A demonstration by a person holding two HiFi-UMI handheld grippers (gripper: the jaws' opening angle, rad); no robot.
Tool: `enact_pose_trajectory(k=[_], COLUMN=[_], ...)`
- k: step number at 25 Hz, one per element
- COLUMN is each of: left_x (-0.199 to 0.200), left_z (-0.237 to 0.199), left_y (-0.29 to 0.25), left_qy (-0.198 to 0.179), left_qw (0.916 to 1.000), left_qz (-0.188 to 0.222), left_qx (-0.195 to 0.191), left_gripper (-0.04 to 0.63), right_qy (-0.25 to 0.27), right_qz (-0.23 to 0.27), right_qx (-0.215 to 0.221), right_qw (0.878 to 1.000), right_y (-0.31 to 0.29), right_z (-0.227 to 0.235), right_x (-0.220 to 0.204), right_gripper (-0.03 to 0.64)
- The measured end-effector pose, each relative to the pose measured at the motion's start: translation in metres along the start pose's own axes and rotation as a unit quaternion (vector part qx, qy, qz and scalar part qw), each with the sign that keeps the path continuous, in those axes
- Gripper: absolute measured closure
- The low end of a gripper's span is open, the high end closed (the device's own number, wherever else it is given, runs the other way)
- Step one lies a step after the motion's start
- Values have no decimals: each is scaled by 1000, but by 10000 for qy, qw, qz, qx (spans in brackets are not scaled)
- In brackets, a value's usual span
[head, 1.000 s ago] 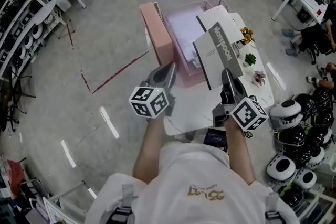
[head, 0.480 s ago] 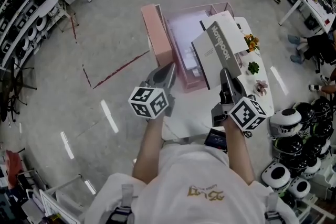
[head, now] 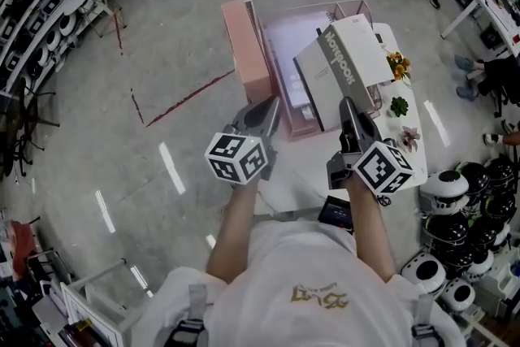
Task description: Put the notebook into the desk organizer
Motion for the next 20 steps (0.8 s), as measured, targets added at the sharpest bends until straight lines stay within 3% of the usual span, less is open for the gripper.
enact_pose_trajectory(k=[20], left_x=[-4], left_z=[-7], left_y=[-9], left_qy=[-18], left_qw=[9998], left_qz=[-60], left_qx=[167], left_gripper=[578], right_qy=[445], right_qz=[-121], right_qx=[-341], right_qw=[9984], right_y=[-33], right_z=[24], right_x=[-4], right_gripper=[595])
Point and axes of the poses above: the fingertips, and each gripper's own axes: y backward along the fingers, z to its right, x out of its top, the point moved 1 cm from there along y, backward along the fingers, and after that the axes turned 9 degrees about -y, right-handed, at the moved point
